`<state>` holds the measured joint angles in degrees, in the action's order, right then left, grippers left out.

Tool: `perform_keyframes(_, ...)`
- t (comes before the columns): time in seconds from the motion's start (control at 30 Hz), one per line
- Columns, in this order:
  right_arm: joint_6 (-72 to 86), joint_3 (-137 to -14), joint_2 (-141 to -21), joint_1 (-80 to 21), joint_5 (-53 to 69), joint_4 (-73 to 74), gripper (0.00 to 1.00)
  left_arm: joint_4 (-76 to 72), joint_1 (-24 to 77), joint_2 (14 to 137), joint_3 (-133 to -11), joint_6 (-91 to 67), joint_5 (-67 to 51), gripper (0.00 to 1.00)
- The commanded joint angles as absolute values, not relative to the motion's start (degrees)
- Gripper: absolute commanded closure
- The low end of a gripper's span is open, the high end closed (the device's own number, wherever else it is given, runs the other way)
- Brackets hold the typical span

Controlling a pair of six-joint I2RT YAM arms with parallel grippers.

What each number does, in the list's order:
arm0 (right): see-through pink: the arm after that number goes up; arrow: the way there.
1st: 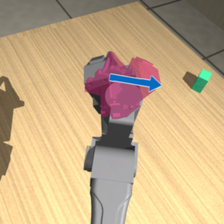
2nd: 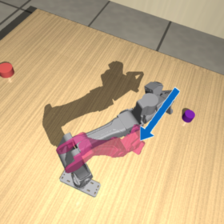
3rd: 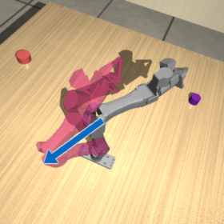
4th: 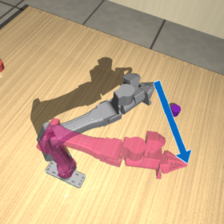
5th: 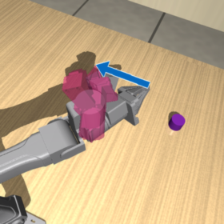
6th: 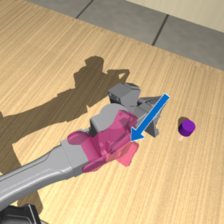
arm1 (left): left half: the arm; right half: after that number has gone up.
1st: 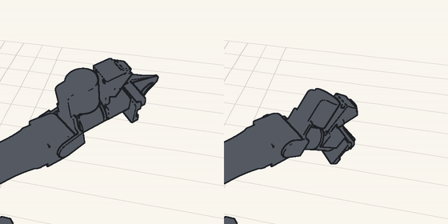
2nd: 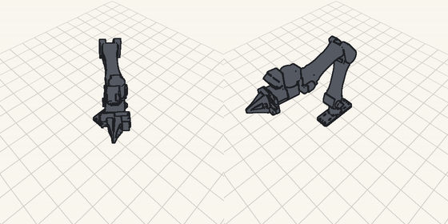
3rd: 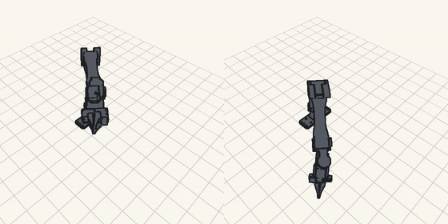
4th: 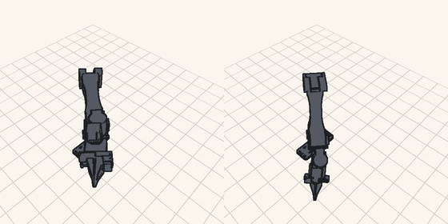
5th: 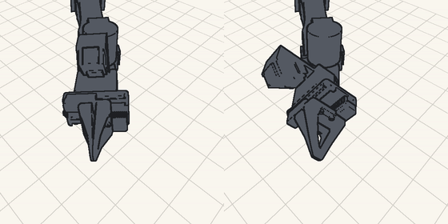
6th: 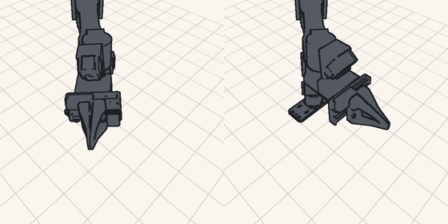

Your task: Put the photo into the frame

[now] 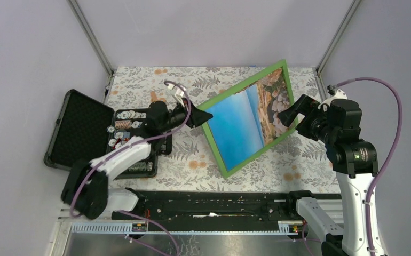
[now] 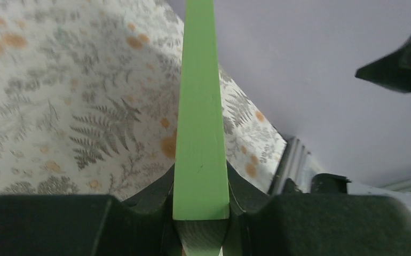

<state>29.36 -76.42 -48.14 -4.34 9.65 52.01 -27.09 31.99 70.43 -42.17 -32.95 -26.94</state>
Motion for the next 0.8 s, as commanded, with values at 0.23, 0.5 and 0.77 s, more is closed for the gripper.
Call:
perform_keyframes(0.23, 28.75, -71.65, -46.31, -4.28, 12.2, 48.14, 0.0, -63.95, 21.28, 106.72, -54.5, -71.55, -62.13, 1.0)
perform_keyframes(0.5, 27.4, -69.77, -47.08, -4.3, 12.96, 47.04, 0.0, -51.98, 21.27, 119.43, -67.07, -65.62, -68.21, 1.0)
perform_keyframes(0.77, 26.76, -66.75, -47.93, -4.28, 14.01, 45.27, 0.0, -32.9, 24.17, 128.04, -79.27, -53.22, -69.59, 1.0)
